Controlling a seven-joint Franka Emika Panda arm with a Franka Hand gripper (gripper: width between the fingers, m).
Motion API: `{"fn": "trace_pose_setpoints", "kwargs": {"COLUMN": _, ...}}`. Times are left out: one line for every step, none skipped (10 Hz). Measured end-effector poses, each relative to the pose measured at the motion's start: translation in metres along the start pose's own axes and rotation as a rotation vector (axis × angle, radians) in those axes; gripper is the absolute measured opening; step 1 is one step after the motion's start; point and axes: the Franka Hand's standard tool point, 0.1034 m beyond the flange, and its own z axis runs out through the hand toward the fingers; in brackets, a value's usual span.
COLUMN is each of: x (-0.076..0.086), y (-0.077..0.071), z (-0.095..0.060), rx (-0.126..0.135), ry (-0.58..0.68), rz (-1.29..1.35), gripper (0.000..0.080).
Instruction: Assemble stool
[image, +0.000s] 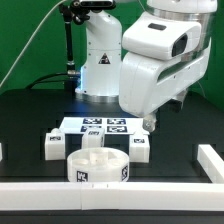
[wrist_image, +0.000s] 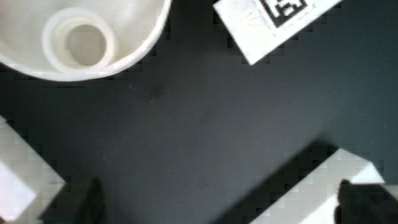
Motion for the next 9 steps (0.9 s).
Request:
{"fn": "trace_pose_setpoints", "kwargs": {"x": 0.001, "y": 0.001, "z": -0.001, "rx": 0.000, "ry": -0.001, "rz": 0.002, "gripper": 0.0650}}
{"fn": "trace_pose_setpoints", "kwargs": {"x": 0.001, "y": 0.001, "z": -0.001, "rx": 0.000, "ry": 0.000, "rz": 0.002, "gripper": 0.0650}}
{"fn": "trace_pose_setpoints", "kwargs": {"x": 0.001, "y": 0.001, "z": -0.001, "rx": 0.000, "ry": 0.000, "rz": 0.003, "gripper": 0.0650}}
{"fn": "trace_pose_setpoints", "kwargs": {"x": 0.001, "y": 0.001, "z": -0.001, "rx": 0.000, "ry": 0.001, "rz": 0.002, "gripper": 0.0650}}
{"fn": "trace_pose_setpoints", "kwargs": {"x": 0.000, "y": 0.002, "z": 0.000, "rx": -0.004, "ry": 0.006, "rz": -0.017, "gripper": 0.0650}}
{"fn": "trace_pose_setpoints", "kwargs": {"x": -0.010, "y": 0.011, "z": 0.004, "rx": -0.046, "ry": 0.049, "rz": -0.124, "gripper": 0.0650}}
{"fn": "trace_pose_setpoints", "kwargs": {"x": -0.027, "y": 0.017, "z": 0.008, "rx": -0.076, "ry": 0.074, "rz": -0.227, "gripper": 0.0650}}
{"fn": "trace_pose_setpoints", "kwargs": {"x": -0.040, "y": 0.028, "z": 0.010, "rx": -0.094, "ry": 0.088, "rz": -0.292, "gripper": 0.0650}}
{"fn": "trace_pose_setpoints", "kwargs": {"x": -0.046, "y": 0.039, "z": 0.010, "rx": -0.123, "ry": 0.109, "rz": -0.309, "gripper": 0.0650}}
